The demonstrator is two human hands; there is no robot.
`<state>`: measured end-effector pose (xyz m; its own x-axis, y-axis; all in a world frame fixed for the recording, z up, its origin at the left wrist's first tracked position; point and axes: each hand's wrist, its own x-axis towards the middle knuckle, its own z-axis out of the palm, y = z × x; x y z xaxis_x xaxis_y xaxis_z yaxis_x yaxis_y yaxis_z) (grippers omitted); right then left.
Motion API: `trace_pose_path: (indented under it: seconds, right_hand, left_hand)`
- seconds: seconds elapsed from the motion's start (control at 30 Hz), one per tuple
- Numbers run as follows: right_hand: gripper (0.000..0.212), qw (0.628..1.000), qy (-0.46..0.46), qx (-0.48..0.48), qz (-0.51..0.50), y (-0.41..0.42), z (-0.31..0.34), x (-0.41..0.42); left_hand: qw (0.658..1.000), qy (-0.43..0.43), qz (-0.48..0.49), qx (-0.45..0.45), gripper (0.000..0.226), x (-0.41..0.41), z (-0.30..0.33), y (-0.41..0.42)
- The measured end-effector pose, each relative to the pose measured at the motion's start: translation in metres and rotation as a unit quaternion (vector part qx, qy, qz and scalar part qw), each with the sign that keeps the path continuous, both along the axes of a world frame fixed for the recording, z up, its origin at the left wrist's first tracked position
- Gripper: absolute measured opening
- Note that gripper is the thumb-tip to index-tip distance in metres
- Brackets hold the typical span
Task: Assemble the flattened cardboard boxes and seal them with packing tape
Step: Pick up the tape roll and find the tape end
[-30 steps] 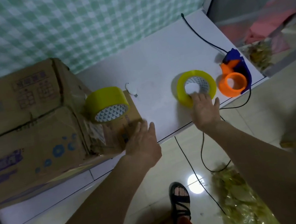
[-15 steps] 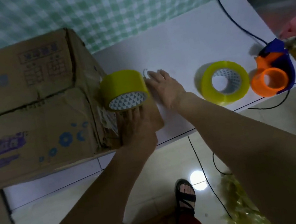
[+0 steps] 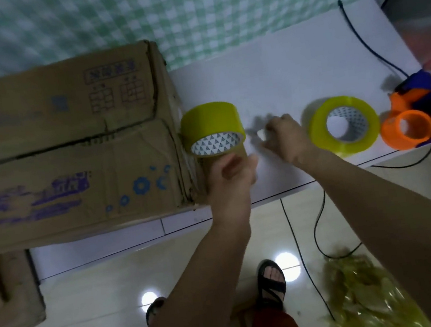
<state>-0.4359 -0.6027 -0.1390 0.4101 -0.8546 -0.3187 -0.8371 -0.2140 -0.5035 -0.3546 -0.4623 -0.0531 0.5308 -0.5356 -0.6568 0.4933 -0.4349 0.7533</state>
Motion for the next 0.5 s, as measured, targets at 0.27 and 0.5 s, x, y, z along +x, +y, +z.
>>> trace_pose_path:
  seconds: [0.27,0.5]
  right_hand:
    - [0.021,0.926,-0.349,0.078,-0.116,0.035,0.126,-0.022]
    - [0.028,0.921,-0.385,0.031,0.057,0.039,0.177,0.002]
  left_hand:
    - [0.959,0.193,0.192,-0.073,0.018,0.005,0.048,-0.031]
    - [0.947,0.228,0.199,-0.107,0.038,0.004,0.053,-0.029]
